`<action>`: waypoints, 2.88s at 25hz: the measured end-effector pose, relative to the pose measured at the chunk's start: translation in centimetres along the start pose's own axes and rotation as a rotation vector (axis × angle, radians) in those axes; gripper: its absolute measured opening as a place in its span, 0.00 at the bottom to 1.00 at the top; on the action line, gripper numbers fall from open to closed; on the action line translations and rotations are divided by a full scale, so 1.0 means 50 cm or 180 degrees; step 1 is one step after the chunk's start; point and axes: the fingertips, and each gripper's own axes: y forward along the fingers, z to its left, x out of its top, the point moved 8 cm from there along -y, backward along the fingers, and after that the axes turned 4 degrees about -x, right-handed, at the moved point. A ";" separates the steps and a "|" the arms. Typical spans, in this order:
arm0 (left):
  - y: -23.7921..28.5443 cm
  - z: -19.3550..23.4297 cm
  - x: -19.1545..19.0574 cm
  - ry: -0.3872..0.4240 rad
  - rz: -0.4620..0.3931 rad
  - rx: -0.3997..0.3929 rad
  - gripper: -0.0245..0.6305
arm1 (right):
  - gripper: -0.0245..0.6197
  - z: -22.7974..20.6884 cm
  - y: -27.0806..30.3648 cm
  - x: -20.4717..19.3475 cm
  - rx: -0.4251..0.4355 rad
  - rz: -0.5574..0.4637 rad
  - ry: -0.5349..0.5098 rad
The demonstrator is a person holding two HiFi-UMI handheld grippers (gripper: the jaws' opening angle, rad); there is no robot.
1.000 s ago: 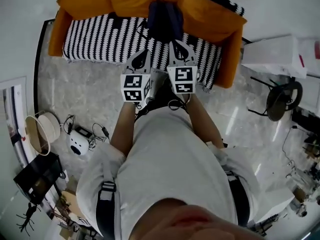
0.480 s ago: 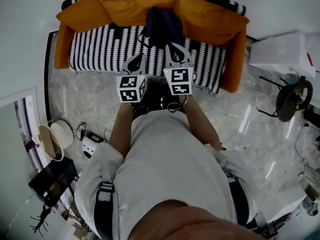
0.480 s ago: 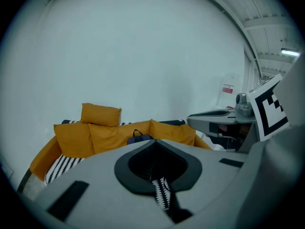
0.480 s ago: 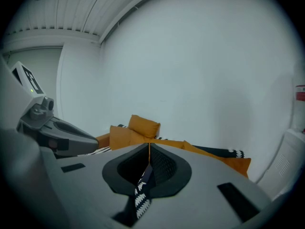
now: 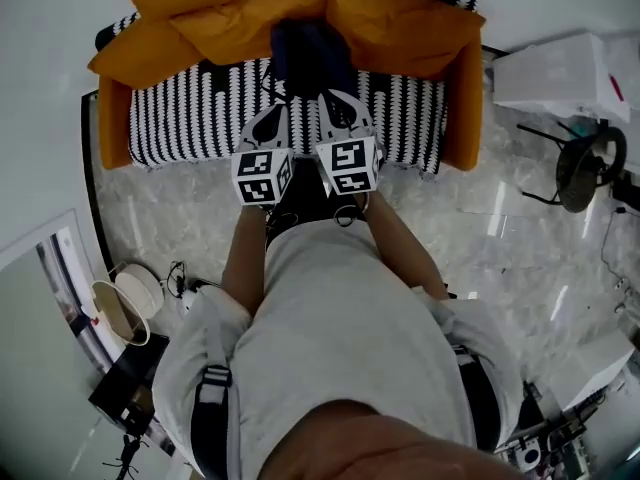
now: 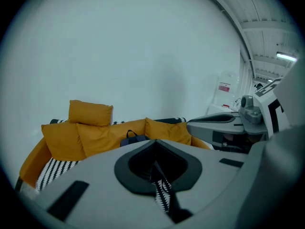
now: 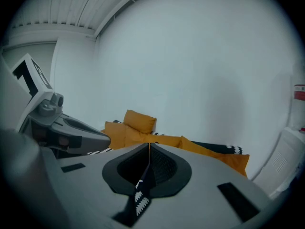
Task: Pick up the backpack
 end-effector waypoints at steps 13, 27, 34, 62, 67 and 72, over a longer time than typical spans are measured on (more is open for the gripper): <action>0.111 0.135 -0.010 -0.0113 0.0169 -0.0400 0.06 | 0.10 0.020 0.159 0.000 -0.0294 0.0340 0.0167; 0.253 0.257 -0.065 -0.0245 0.0405 -0.0678 0.06 | 0.10 0.062 0.321 -0.069 -0.0538 0.0763 0.0334; 0.304 0.290 -0.079 -0.0161 0.0486 -0.0830 0.06 | 0.10 0.049 0.345 -0.101 -0.0638 0.0843 0.0313; 0.501 0.401 -0.165 -0.0265 0.0970 -0.0544 0.06 | 0.10 -0.103 0.512 -0.204 -0.0188 0.1146 0.0220; 0.534 0.418 -0.162 -0.0311 0.0977 -0.0667 0.06 | 0.10 -0.118 0.534 -0.207 -0.0057 0.1165 0.0202; 0.577 0.442 -0.162 -0.0272 0.1051 -0.0890 0.06 | 0.17 -0.134 0.564 -0.220 0.0065 0.1271 0.0178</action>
